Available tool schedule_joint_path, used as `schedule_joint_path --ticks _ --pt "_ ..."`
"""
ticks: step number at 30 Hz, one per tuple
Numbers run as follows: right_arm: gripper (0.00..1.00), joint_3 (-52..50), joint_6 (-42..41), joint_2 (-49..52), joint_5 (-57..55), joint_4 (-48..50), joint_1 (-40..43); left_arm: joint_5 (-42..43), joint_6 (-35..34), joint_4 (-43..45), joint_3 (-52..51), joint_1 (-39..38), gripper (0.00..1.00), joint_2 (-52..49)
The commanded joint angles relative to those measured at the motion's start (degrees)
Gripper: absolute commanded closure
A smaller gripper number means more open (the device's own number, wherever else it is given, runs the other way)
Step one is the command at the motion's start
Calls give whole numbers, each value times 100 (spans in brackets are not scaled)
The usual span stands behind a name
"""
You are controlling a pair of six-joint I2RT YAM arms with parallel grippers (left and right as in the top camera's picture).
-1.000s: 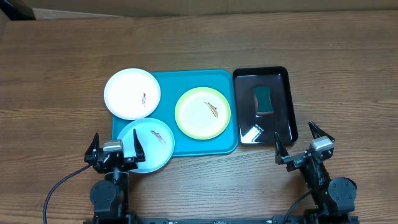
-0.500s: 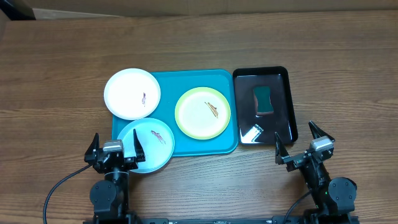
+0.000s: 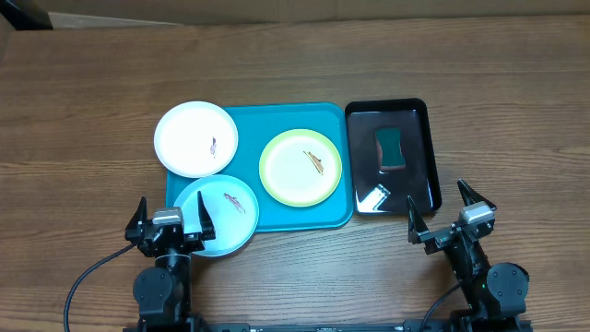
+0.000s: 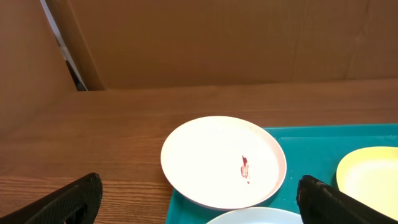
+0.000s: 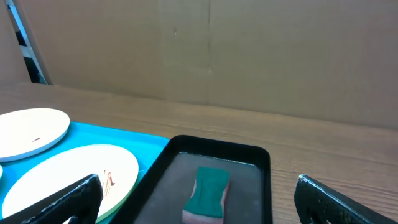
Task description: Clean dirty plates on tray and stack at the side
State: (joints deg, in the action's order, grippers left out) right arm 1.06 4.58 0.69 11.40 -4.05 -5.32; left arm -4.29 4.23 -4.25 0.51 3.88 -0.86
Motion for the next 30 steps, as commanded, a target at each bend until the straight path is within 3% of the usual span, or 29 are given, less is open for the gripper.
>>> schedule_joint_path --ticks 1,12,16,20,26,30 --pt "0 -61 37 -52 -17 31 24 -13 -17 20 -24 17 0 61" --pt "0 -61 37 -52 -17 31 24 35 -20 120 -24 17 0 61" --pt "0 -61 37 -52 -17 31 24 328 -20 223 -24 17 0 61" --pt "0 -61 37 -52 -17 31 24 1165 -31 243 66 17 0 61" --pt "0 -61 37 -52 -17 31 24 1447 -769 -872 1207 17 0 -79" --pt "0 -61 37 -52 -17 31 24 1648 -831 -1847 2608 17 0 -931"
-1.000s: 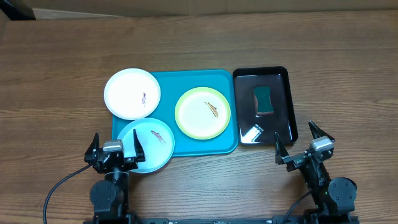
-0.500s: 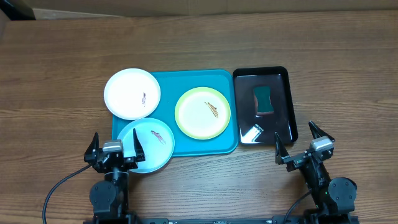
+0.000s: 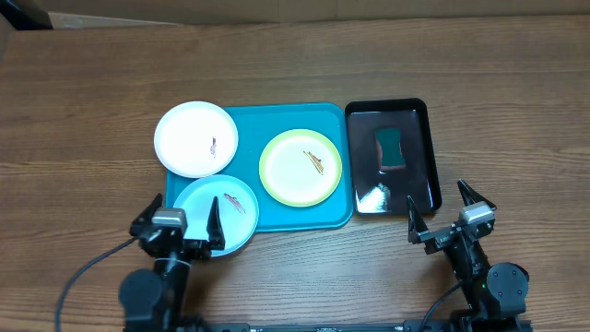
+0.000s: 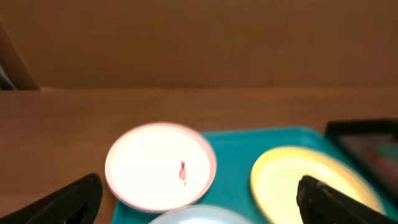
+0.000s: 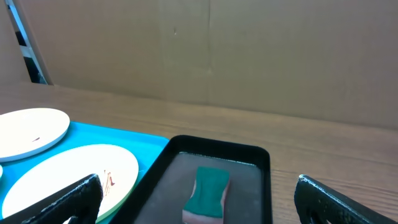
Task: Clean dirty plates on tray and stack at the side
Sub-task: 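Move the left gripper over the yellow plate's left rim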
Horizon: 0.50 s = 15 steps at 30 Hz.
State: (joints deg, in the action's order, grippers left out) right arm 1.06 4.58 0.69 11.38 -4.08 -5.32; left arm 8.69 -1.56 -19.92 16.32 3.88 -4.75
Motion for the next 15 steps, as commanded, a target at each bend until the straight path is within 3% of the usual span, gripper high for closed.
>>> schedule_joint_path --ticks 1,11,15 --pt "0 -61 37 -52 -15 33 24 459 -240 -549 1440 17 0 -890" --pt "0 -61 37 -52 -15 33 24 1692 -17 -4675 5882 17 0 -5344" --pt "0 -61 37 -52 -15 31 24 2258 -13 -5672 6356 17 0 -6369"
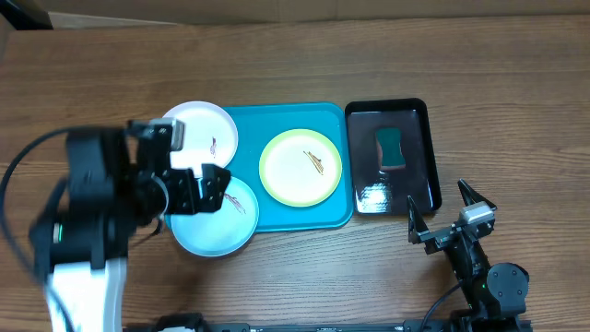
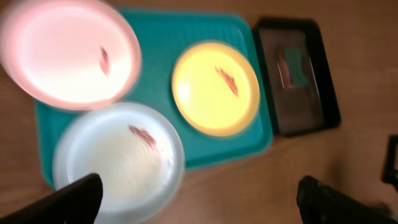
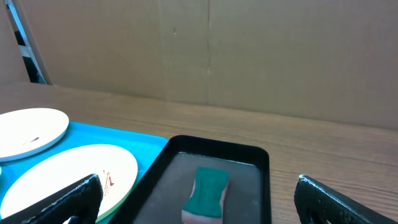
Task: Clean dirty plates on tray and stack at the side
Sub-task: 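Move the left gripper over the yellow plate's left rim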
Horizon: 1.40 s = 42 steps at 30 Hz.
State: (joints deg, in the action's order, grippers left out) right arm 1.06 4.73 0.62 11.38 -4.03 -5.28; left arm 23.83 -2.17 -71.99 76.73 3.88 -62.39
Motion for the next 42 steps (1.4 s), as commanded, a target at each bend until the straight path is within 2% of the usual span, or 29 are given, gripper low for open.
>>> schedule_joint_path --ticks 1,3,6,11,17,22,30,35,37,40,41,42 --pt "0 -61 22 -46 -15 28 20 863 50 -662 315 17 2 -802" --pt "0 -61 22 -46 -15 28 20 907 122 -920 284 15 14 -1130" --pt "0 -61 22 -46 -15 28 20 894 271 -986 212 15 22 -1416" --pt "0 -61 22 -46 -15 28 20 863 284 -826 208 15 21 -1471" --pt "0 -61 22 -46 -15 28 20 846 186 -516 210 17 14 -1473" --pt "0 -61 22 -46 -15 28 15 407 -258 -313 210 15 14 -1473" --pt "0 -61 22 -46 -15 28 11 199 -284 -315 208 15 14 -1473" --pt "0 -61 22 -44 -15 28 11 -282 -549 -315 208 15 15 -1473" --pt "0 -61 22 -44 -15 28 11 -352 -579 -315 208 15 22 -1473" --pt "0 -61 22 -44 -15 28 11 -348 -625 -313 208 4 41 -1473" --pt "0 -61 22 -44 -15 28 11 -348 -645 -306 208 -17 52 -1473" --pt "0 -61 22 -44 -15 28 11 -350 -675 -304 210 -46 71 -1473"
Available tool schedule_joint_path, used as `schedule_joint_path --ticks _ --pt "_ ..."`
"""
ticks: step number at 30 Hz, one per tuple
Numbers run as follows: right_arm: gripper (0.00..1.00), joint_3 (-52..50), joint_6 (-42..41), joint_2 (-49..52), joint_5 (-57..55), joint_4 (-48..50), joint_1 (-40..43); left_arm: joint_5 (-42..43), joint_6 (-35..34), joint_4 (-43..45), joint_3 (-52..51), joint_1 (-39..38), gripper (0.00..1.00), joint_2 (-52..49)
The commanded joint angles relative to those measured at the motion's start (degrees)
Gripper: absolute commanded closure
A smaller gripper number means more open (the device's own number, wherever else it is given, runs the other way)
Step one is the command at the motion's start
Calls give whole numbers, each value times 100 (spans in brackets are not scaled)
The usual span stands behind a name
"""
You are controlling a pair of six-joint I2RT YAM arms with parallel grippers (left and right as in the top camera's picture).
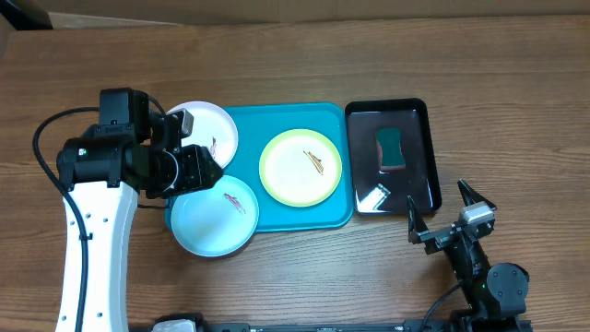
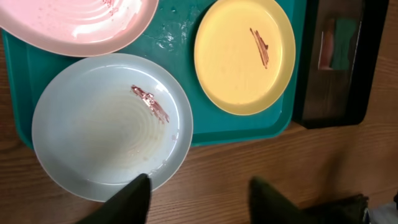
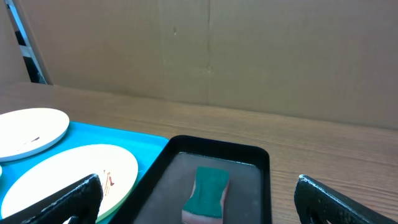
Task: Clean dirty plates on tray and stack at the side
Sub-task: 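Move the left gripper over the yellow plate's left rim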
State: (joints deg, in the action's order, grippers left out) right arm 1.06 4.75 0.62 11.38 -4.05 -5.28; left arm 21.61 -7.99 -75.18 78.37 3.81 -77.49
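Three dirty plates lie on the teal tray (image 1: 277,118): a white one (image 1: 210,129) at the back left, a pale blue one (image 1: 215,219) at the front left, a yellow-green one (image 1: 300,167) on the right. Each carries a brown smear. My left gripper (image 1: 196,171) hangs open above the tray's left part, pointing down. In the left wrist view my left gripper (image 2: 199,200) is over the front rim of the pale blue plate (image 2: 106,124), empty. A green sponge (image 1: 391,148) lies in the black tray (image 1: 422,138). My right gripper (image 1: 441,207) rests open at the table's front, holding nothing.
The black tray (image 3: 217,144) with the sponge (image 3: 208,190) stands right beside the teal tray. Brown cardboard walls (image 3: 249,50) close off the back. Wooden table (image 1: 83,74) stretches to the left of the tray and in front of it.
The left wrist camera is now closer to the plates, centred on the pale blue one. The left fingers stand nearer together, still open. The right arm has not moved.
Both grippers rested open at the table's front edge, the left one at the pale blue plate's front rim. Then the left arm had begun to rise. Then it was above the tray looking down, and now sits lower over the pale blue plate.
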Motion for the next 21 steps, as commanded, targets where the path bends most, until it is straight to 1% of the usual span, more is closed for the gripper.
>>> schedule_joint_path --ticks 1,5,11,13,16,18,20,21 --pt "0 -61 20 -44 -15 31 11 -125 -122 11 44 -72 96 35" --pt "0 -61 20 -44 -15 31 11 -280 -466 -129 28 -372 96 37" --pt "0 -61 20 -44 -15 31 11 -1255 -1001 162 -76 -1425 95 31" --pt "0 -61 20 -44 -15 31 11 -1668 -1209 321 -76 -1757 88 24" --pt "0 -61 20 -44 -15 31 11 -2232 -1633 511 -79 -2090 83 -13" --pt "0 -61 20 -44 -15 31 11 -2326 -1766 605 -94 -2223 80 -79" --pt "0 -61 20 -44 -15 31 11 -2326 -1784 680 -153 -2295 74 -170" --pt "0 -61 20 -44 -15 31 11 -2332 -1781 721 -201 -2315 69 -227"
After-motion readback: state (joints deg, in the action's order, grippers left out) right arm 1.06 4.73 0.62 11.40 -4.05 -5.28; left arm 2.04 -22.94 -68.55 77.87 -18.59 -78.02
